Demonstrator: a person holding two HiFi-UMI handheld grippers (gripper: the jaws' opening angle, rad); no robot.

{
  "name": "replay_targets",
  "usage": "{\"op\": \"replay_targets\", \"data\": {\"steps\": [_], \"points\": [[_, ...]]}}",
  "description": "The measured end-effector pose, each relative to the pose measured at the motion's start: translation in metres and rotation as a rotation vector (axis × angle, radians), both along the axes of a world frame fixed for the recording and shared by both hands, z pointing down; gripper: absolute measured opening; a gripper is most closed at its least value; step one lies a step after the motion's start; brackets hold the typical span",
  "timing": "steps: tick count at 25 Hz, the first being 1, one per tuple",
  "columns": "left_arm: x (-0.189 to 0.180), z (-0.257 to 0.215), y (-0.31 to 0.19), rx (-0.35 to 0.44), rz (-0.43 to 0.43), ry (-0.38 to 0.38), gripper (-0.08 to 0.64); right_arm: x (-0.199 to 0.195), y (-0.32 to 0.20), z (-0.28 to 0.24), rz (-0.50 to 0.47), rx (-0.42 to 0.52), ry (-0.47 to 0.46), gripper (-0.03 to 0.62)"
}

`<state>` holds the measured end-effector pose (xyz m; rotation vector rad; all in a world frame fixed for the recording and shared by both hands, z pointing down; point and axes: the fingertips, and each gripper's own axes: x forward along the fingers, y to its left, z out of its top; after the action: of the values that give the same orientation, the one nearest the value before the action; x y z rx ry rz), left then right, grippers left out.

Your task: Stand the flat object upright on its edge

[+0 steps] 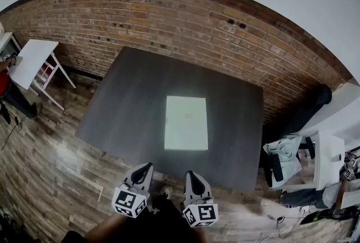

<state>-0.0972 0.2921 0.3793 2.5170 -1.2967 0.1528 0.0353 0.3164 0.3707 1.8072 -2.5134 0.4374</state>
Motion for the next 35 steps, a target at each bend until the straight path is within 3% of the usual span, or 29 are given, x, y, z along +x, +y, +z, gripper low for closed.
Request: {"op": "replay_targets", "data": {"steps": [15, 35], "points": [[0.025, 0.022, -0.050, -0.092, -0.029, -0.015, 0.030, 0.051, -0.050, 0.022, -0.047, -0.082, -0.010, 0.023], [0.036, 0.068, -0.169, -0.223, 0.037, 0.000, 0.029, 0.059, -0.162, 0.065, -0.018, -0.216, 0.022, 0.023]]}}
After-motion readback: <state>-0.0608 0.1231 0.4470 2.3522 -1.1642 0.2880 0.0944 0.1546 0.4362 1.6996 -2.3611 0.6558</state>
